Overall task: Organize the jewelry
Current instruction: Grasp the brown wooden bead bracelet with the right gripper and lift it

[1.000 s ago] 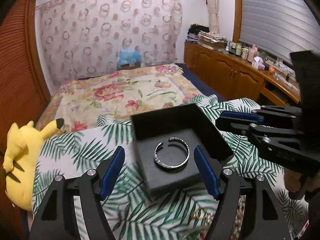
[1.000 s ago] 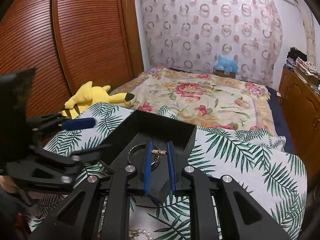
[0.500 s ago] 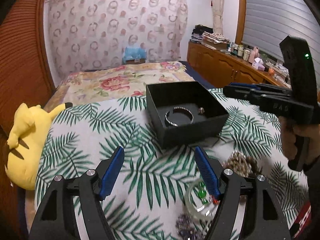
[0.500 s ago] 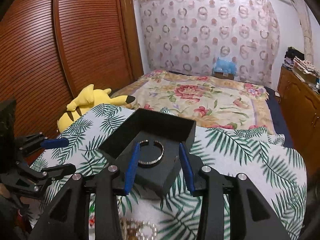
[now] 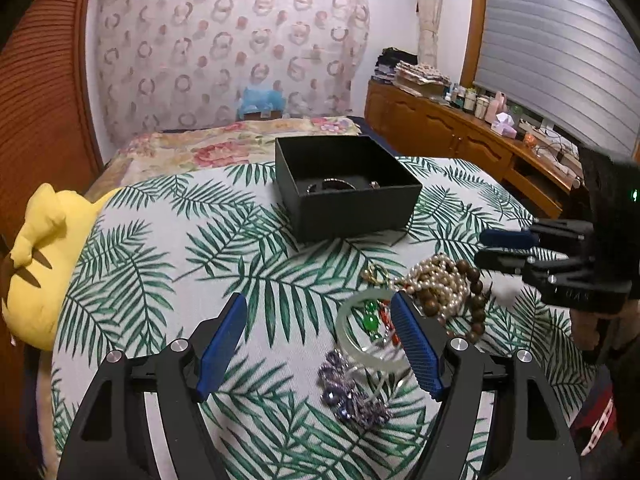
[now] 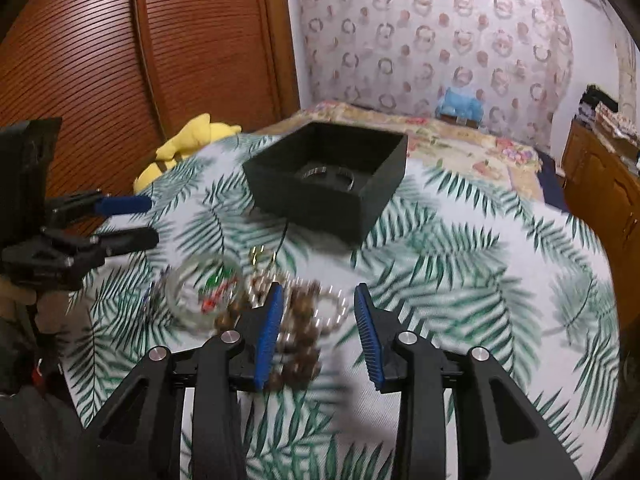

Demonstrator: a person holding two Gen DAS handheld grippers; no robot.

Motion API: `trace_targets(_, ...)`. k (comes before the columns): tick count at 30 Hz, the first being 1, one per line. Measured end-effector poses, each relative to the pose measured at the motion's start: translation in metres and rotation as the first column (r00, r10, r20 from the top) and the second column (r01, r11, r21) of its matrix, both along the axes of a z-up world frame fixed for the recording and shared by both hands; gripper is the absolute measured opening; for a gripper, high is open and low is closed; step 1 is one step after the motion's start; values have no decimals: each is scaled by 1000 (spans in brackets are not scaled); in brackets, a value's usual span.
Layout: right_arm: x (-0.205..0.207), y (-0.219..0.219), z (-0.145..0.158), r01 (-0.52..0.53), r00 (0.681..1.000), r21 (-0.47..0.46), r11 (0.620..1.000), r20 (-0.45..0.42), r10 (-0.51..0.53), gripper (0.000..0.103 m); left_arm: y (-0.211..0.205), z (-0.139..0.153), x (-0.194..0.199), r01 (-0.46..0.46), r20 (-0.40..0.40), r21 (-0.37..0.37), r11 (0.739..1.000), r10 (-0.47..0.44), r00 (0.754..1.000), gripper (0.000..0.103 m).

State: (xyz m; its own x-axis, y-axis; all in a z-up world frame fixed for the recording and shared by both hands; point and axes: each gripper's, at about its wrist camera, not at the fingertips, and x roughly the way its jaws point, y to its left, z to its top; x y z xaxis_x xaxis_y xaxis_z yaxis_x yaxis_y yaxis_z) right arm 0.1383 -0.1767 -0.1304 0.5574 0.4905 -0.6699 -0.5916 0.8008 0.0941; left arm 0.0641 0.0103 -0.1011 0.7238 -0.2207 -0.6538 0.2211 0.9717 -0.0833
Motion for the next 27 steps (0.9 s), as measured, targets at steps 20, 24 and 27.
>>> trace_targets(20,-18,-18,4,10,1000,11,1000,1,-10,14,-33,-13,1,68,-45,22,997,-67,997,71)
trace_targets(24,-21,-26,24,30,998,19,999,58,-31,14,-34,-15,1,70,-51,23,997,-69,996,71)
trace_targets(27,-23,-34,38,46,994,29,999,93,-49,14,-37,-14,1,77,-52,25,997,-76,996,71)
